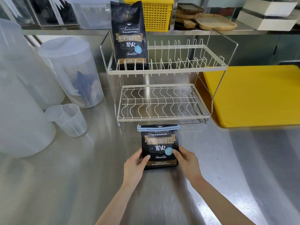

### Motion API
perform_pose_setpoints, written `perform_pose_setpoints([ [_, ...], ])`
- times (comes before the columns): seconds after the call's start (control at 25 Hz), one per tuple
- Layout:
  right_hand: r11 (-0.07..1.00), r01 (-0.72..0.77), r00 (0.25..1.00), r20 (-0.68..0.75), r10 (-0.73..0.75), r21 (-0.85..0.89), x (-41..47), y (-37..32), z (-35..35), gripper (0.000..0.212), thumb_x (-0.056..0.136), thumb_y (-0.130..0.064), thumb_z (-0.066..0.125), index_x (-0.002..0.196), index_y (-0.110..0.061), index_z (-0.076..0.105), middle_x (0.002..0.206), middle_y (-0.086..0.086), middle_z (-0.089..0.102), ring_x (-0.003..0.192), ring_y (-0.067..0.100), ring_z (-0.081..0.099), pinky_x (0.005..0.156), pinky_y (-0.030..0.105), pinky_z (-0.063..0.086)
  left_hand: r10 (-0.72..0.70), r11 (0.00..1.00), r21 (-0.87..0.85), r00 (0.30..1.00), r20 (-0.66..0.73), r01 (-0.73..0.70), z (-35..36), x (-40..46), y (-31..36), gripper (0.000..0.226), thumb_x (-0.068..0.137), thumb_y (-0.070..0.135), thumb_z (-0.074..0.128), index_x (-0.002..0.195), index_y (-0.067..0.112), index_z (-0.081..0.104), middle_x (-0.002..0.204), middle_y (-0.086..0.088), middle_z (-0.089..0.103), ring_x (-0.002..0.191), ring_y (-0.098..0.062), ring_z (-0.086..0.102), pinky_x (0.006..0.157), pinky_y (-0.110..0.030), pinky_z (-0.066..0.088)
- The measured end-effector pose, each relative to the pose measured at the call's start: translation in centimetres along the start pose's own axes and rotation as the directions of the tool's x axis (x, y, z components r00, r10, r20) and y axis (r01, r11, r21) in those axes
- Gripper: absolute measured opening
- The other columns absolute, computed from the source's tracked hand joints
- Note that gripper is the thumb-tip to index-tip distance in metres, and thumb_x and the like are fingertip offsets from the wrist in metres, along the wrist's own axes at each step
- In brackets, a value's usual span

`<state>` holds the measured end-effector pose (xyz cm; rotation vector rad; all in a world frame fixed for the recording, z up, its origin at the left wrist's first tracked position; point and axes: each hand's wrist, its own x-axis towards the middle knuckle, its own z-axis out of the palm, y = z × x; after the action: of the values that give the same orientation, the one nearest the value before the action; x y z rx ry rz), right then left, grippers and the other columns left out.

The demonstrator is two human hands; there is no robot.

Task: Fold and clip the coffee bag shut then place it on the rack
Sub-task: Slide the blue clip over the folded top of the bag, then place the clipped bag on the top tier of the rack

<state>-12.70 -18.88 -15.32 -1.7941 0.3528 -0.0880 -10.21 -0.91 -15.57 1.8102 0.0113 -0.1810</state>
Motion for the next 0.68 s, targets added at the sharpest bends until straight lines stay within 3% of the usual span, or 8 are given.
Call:
perform_pose_setpoints([
  [0.16,0.999,0.039,0.999,-0.017,-0.039,0.023,0.1,-1.2,-0.3,0.027,0.086,-0.018,0.054,0.086,-0.043,0.063,0.072,-0.032,0.067,0.078,-0.013,0.061,0.063,0.004,0.048,0.028,0.999,-0.017,0.999,-0.017,-0.028,-0.5,0.3,1.0,0.049,0.079,0.011,0.064,0.075,0.06,0.057,0.072,0.047,0.06,0.08,0.024,0.055,0.069,0.007,0.038],
  [0.28,0.993,0.1,0.995,-0.027,-0.099,0.055,0.5,-3.2,-0.9,0.029,0.085,-0.017,0.055,0.086,-0.045,0.063,0.07,-0.032,0.067,0.078,-0.014,0.061,0.06,0.004,0.048,0.106,0.994,0.028,0.994,-0.018,-0.105,-0.9,1.2,2.7,0.03,0.078,0.015,0.065,0.088,0.043,0.063,0.075,0.041,0.063,0.081,0.018,0.058,0.071,0.005,0.04],
  [0.36,0.986,0.152,0.988,-0.039,-0.149,0.074,1.0,-5.0,-1.5,0.036,0.085,-0.016,0.055,0.078,-0.051,0.059,0.067,-0.036,0.066,0.079,-0.017,0.06,0.058,0.003,0.047,0.17,0.984,0.061,0.985,-0.013,-0.169,-1.3,2.0,4.5,0.02,0.077,0.017,0.065,0.084,0.035,0.062,0.07,0.043,0.062,0.08,0.02,0.057,0.069,0.004,0.041],
  [0.52,0.957,0.277,0.961,-0.028,-0.276,0.087,2.2,-9.4,-3.1,0.034,0.083,-0.018,0.058,0.084,-0.052,0.057,0.08,-0.029,0.064,0.079,-0.016,0.06,0.055,0.003,0.047,0.297,0.954,0.053,0.955,-0.019,-0.295,-2.2,3.6,8.7,0.026,0.078,0.016,0.065,0.1,0.03,0.065,0.081,0.034,0.063,0.082,0.015,0.06,0.068,0.003,0.042],
  [0.68,0.922,0.379,0.925,-0.031,-0.378,0.075,3.8,-13.1,-4.5,0.027,0.083,-0.022,0.057,0.098,-0.045,0.059,0.087,-0.022,0.065,0.084,-0.014,0.06,0.06,0.008,0.052,0.406,0.912,0.084,0.913,-0.034,-0.402,-3.1,5.4,12.8,0.026,0.076,0.017,0.067,0.1,0.028,0.066,0.082,0.023,0.067,0.076,0.013,0.06,0.073,-0.003,0.044],
])
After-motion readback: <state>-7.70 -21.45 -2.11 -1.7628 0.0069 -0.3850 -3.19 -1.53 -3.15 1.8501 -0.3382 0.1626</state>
